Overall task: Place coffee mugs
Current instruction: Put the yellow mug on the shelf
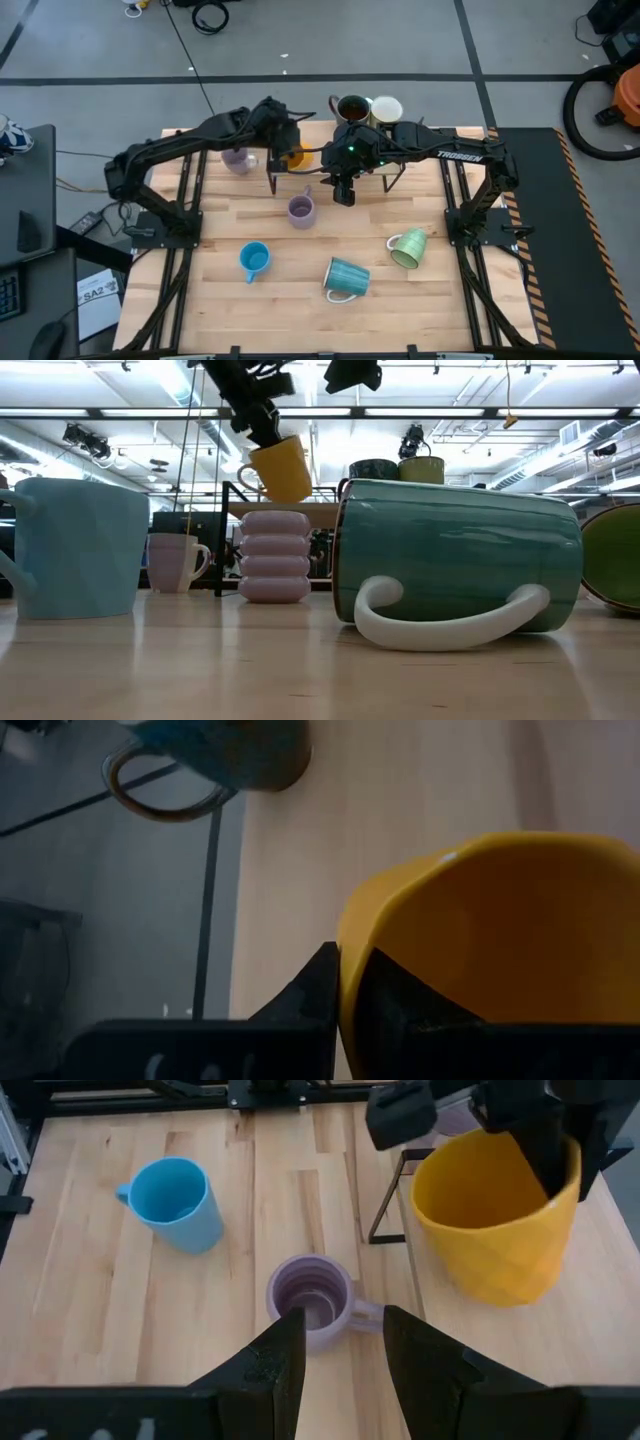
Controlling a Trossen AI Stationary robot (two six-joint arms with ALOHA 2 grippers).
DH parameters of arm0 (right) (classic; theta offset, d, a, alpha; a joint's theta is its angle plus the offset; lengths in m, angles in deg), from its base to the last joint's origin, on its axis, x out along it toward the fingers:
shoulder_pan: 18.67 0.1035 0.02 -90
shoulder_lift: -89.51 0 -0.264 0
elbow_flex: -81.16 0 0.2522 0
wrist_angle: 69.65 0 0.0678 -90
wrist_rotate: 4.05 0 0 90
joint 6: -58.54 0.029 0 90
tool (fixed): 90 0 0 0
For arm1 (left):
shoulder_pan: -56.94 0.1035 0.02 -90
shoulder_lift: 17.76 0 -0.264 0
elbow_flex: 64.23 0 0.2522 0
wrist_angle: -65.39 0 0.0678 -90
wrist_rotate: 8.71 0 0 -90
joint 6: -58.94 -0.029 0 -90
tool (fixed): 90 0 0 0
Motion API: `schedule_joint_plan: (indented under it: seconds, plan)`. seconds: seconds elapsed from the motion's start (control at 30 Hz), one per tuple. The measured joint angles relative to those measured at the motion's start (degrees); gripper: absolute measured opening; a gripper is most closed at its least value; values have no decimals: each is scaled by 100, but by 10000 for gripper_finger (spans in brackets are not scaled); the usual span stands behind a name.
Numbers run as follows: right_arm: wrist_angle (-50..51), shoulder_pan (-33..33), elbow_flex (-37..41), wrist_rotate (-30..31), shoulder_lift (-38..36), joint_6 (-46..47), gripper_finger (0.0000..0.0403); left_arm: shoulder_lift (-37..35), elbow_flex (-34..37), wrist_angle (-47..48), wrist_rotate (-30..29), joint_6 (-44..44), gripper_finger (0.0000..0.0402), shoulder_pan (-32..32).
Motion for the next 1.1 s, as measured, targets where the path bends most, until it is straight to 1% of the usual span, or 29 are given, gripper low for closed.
schedule_joint_plan:
  seconds: [0.53,1.1]
  plan:
    - [5,0,1,-1,2,2,142,70,-2,-64,-12,137,39,43]
    - [11,0,1,-2,2,2,142,98,27,-195,-1,130,113,41]
